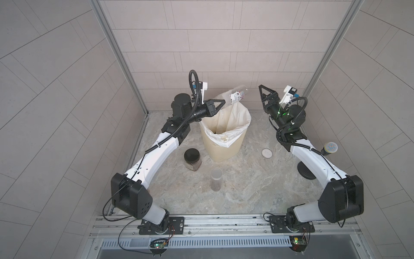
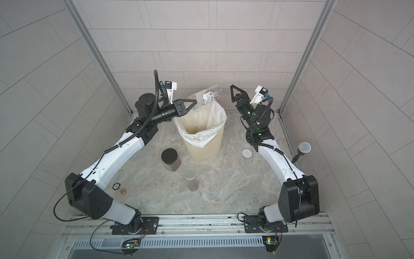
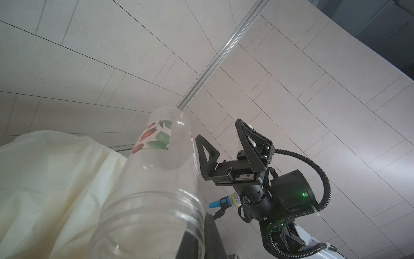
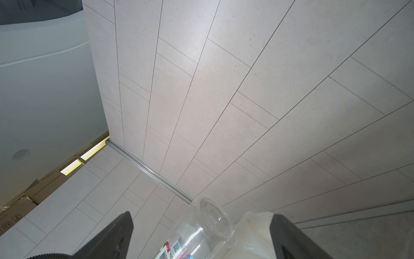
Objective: Empty the moldy dried flower tea in the jars
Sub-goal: Place the jar at the center of the board.
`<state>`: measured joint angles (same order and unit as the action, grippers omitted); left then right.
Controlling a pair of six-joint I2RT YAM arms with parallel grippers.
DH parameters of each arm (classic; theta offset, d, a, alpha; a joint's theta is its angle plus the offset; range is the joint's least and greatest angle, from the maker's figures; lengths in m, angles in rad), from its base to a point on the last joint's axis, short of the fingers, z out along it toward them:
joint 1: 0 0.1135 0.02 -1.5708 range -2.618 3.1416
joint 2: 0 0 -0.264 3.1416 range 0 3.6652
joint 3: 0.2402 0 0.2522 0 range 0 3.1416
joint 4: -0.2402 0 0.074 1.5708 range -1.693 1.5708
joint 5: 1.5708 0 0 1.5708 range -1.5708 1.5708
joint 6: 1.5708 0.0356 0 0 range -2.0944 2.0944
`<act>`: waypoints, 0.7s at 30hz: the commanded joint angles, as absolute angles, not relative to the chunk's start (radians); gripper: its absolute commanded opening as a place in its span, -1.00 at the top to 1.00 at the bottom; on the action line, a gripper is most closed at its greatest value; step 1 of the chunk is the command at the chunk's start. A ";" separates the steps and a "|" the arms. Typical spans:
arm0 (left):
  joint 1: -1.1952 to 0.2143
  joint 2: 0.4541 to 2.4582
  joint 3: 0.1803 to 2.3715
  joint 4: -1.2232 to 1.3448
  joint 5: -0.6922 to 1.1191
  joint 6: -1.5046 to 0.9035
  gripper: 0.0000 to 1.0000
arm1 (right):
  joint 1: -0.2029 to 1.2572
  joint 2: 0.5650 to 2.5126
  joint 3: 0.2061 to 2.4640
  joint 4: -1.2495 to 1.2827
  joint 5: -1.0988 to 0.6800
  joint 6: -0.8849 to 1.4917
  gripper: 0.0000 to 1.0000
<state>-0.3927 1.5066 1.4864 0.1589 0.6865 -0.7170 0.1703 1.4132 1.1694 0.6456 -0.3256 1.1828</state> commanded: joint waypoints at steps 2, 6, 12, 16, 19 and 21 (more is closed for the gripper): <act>-0.336 1.442 1.544 0.075 0.640 -0.646 1.00 | 0.158 1.370 1.152 0.649 -0.331 1.160 -1.00; -0.277 1.401 1.562 -0.060 0.551 -0.558 1.00 | 0.149 1.359 1.136 0.640 -0.336 1.154 -0.99; -0.158 1.368 1.569 -0.239 0.501 -0.491 1.00 | 0.137 1.330 1.100 0.618 -0.336 1.115 -0.96; -0.076 1.388 1.595 -0.408 0.469 -0.450 1.00 | 0.137 1.288 1.086 0.535 -0.325 1.026 -0.95; -0.039 1.419 1.638 -0.565 0.417 -0.399 1.00 | 0.135 1.250 1.059 0.483 -0.302 0.955 -0.95; -0.020 1.444 1.666 -0.659 0.391 -0.367 1.00 | 0.135 1.225 1.050 0.435 -0.283 0.902 -0.95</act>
